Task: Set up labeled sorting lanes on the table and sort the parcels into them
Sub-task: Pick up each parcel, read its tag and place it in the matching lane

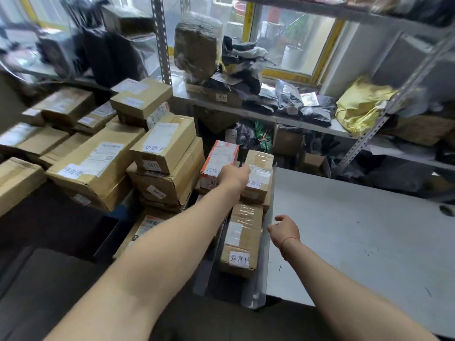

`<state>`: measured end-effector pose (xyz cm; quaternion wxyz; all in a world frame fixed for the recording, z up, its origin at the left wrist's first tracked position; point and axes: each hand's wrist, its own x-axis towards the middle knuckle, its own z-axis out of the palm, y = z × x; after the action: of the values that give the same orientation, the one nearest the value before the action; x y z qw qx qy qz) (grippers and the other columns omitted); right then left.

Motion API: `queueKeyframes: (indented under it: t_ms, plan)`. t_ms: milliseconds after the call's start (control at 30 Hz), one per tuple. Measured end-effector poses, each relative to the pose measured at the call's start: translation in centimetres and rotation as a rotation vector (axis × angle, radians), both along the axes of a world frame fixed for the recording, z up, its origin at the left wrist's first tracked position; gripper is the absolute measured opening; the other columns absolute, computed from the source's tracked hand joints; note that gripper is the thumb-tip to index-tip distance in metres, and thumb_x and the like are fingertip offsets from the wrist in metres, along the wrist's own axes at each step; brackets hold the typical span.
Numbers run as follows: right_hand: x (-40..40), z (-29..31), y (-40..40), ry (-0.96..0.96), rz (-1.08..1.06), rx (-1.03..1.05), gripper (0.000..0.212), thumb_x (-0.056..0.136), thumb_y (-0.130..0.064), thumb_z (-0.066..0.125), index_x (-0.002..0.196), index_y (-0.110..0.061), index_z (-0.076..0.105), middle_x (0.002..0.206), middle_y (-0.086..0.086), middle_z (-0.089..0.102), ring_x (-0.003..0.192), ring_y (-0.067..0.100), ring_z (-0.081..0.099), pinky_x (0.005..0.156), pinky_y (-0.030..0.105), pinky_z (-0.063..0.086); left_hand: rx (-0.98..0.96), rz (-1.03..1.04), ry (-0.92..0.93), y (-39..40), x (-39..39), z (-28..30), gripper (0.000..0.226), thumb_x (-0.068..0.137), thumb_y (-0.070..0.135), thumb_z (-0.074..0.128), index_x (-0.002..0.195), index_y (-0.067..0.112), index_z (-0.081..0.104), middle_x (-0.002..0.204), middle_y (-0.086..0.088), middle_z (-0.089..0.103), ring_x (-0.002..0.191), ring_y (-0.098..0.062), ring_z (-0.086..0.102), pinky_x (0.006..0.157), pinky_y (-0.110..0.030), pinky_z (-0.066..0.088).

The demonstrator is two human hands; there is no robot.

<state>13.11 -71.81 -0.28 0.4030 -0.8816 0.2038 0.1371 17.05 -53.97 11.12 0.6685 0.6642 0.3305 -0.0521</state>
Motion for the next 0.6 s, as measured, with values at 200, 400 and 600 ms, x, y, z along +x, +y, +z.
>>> queueKeyframes:
  t_ms: [200,400,600]
  plan:
    - [-0.6,6.0,3.3,-0.238,0.229,0.103,0.025,0.097,-0.018,0.069,0.122,-0.021,0.07,0.112,-0.001,0.073,0.102,0.019,0.068,0.085,0.029,0.053,0.678,-0.474,-0.169,4.2,-3.5,3.2,0.024,0.1,0.03,0.064,0.102,0.009,0.076,0.099,-0.009,0.075,0.09,-0.022,0.067,0.085,-0.04,0.057]
    - [-1.1,11.7,9.4,-0.404,0.314,0.184,0.015,0.098,-0.023,0.069,0.112,-0.029,0.071,0.102,-0.01,0.074,0.098,0.011,0.07,0.086,0.029,0.06,1.494,-0.753,-0.542,14.1,-6.6,10.2,0.028,0.099,0.041,0.053,0.095,0.017,0.066,0.09,-0.002,0.063,0.08,-0.026,0.061,0.069,-0.044,0.057]
    - [-3.8,15.3,20.8,-0.502,0.393,0.283,0.016,0.099,-0.023,0.071,0.115,-0.022,0.075,0.1,-0.007,0.075,0.092,0.004,0.07,0.073,0.017,0.057,1.628,-0.82,-0.631,26.9,-11.8,12.0,0.027,0.101,0.044,0.055,0.105,0.02,0.066,0.102,0.0,0.065,0.091,-0.023,0.065,0.073,-0.037,0.051]
